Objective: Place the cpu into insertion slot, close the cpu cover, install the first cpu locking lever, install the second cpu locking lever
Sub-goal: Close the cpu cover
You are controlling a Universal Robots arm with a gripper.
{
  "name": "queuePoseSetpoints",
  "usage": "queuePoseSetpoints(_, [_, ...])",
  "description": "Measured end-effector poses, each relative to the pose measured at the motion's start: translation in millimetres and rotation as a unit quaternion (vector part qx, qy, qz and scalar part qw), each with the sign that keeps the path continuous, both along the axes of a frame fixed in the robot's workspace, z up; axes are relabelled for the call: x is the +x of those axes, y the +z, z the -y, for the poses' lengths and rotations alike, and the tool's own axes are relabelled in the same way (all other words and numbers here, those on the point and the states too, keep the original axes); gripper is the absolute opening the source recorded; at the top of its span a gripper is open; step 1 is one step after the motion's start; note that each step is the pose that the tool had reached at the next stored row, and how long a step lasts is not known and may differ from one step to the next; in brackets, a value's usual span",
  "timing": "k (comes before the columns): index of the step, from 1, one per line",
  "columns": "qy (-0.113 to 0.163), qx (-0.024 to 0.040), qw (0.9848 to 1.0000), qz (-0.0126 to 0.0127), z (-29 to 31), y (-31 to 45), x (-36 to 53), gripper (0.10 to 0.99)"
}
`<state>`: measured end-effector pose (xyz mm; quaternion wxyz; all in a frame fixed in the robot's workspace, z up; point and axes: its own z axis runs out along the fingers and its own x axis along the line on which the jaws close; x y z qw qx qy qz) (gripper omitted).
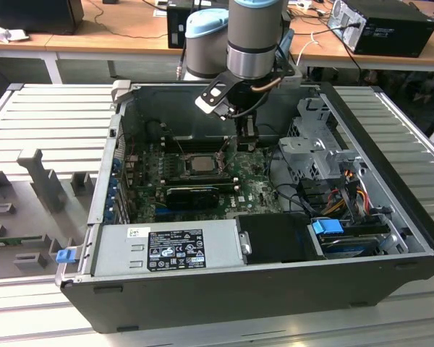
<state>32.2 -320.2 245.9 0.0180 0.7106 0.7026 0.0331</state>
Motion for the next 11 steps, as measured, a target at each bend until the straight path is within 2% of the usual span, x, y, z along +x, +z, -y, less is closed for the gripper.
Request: queuePoseSetpoints(11, [0.000, 0.0000, 1.0000, 0.0000, 0.0, 0.0, -3.1, 0.106])
